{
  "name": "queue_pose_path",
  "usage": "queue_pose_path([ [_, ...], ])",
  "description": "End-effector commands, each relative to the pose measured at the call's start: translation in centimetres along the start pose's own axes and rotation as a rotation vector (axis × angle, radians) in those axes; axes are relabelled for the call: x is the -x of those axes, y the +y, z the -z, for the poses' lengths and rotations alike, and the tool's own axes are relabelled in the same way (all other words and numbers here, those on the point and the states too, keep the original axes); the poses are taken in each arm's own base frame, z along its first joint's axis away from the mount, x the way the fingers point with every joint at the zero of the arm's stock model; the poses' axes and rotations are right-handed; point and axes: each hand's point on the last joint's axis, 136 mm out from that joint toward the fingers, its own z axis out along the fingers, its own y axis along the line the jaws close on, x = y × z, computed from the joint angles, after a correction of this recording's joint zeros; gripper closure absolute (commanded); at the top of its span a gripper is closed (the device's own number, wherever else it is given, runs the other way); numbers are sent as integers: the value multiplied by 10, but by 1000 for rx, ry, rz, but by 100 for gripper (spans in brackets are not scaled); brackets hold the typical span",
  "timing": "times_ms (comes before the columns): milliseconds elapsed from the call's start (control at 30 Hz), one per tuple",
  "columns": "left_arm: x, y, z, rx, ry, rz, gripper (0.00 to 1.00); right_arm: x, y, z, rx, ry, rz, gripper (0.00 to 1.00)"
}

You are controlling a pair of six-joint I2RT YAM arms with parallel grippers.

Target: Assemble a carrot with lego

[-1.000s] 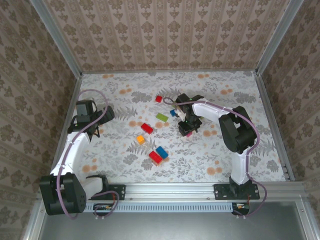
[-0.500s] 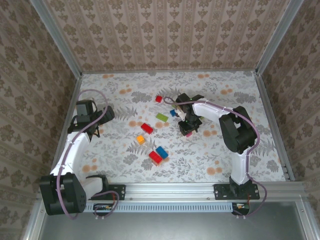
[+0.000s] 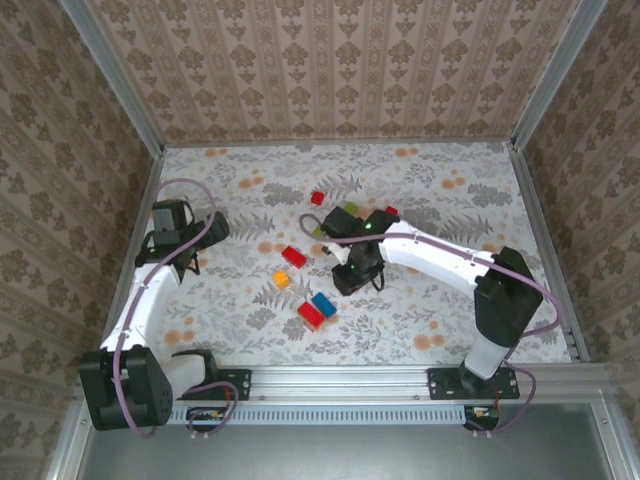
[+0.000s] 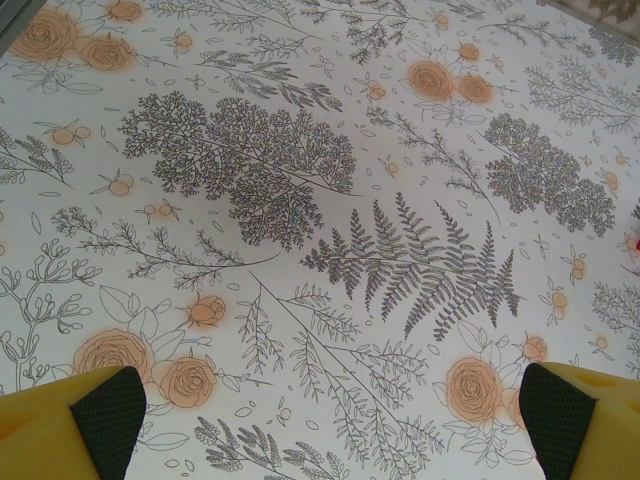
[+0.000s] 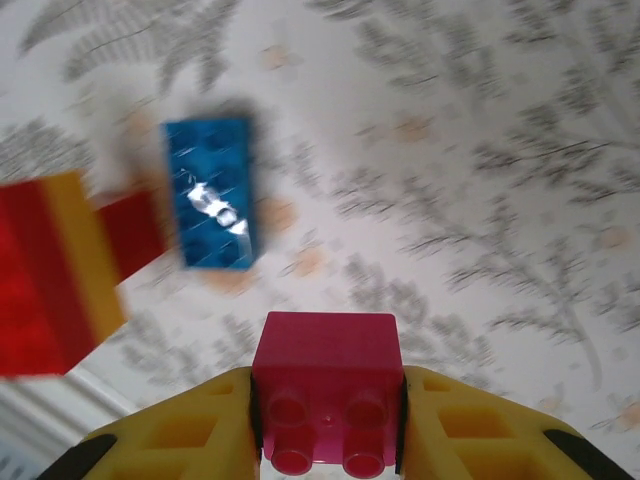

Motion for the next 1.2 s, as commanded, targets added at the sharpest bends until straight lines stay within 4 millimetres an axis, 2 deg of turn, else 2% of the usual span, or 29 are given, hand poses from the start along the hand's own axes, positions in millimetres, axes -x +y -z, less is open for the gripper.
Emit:
queue_pose_path([
  [0,7,-7,2,-18,-9,-14,0,-12,21,21,8,17,-29,66],
  [133,7,-7,2,-15,-7,-14,0,-6,53,29,36,-9,18,66],
  [333,6,-6,2,-10,-2,-16,0,7,83,22,24,-5,82,67],
  [533,4,-4,0,3,9,-14,0,12,90,7,-17,28,109,67],
  [1167,4,-3,0,6,10,-15,0,12,99,-13,-37,64,128,67],
])
